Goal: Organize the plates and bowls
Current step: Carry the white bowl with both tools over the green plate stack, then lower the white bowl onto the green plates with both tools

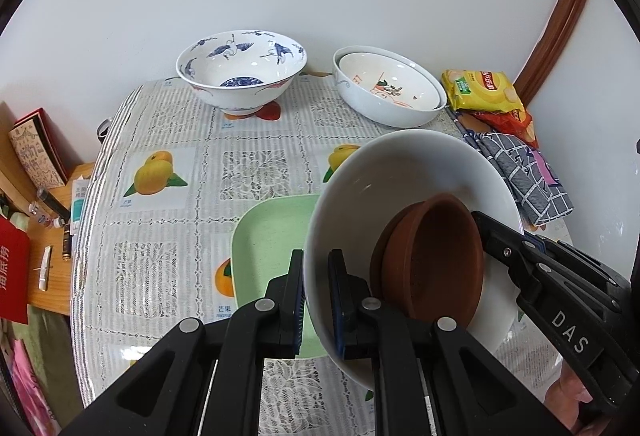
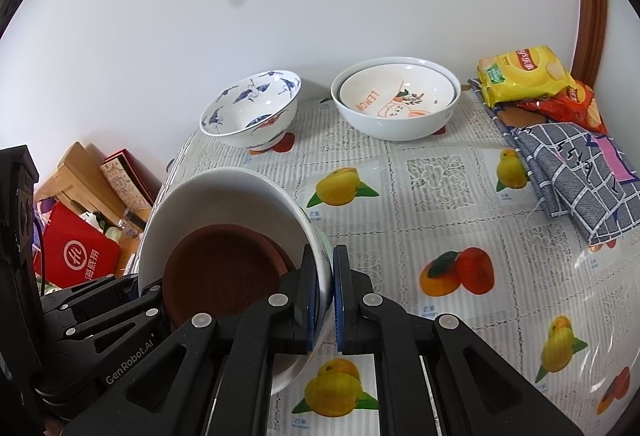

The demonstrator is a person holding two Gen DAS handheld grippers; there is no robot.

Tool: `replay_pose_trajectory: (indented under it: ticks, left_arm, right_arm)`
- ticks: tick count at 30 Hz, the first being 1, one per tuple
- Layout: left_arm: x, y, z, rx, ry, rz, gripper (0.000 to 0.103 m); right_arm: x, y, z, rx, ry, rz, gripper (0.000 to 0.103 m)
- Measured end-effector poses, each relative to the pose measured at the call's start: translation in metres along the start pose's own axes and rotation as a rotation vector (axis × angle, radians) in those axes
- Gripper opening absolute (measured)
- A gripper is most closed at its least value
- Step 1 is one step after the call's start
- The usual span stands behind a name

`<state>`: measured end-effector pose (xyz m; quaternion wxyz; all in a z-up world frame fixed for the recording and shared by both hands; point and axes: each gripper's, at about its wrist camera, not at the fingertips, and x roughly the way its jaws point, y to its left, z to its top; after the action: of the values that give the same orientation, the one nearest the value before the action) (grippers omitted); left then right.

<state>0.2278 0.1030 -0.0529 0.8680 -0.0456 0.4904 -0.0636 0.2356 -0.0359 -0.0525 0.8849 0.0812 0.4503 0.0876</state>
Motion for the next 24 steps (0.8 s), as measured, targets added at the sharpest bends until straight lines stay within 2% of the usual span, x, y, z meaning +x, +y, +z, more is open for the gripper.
replay_pose_trajectory:
  ticks: [24]
  left_arm:
    - [0.050, 0.043, -0.010, -0.061, 0.097, 0.024, 0.011]
  right_arm:
    - [0.065, 0.019, -0.007, -0.020, 0.111, 0.025, 0.007]
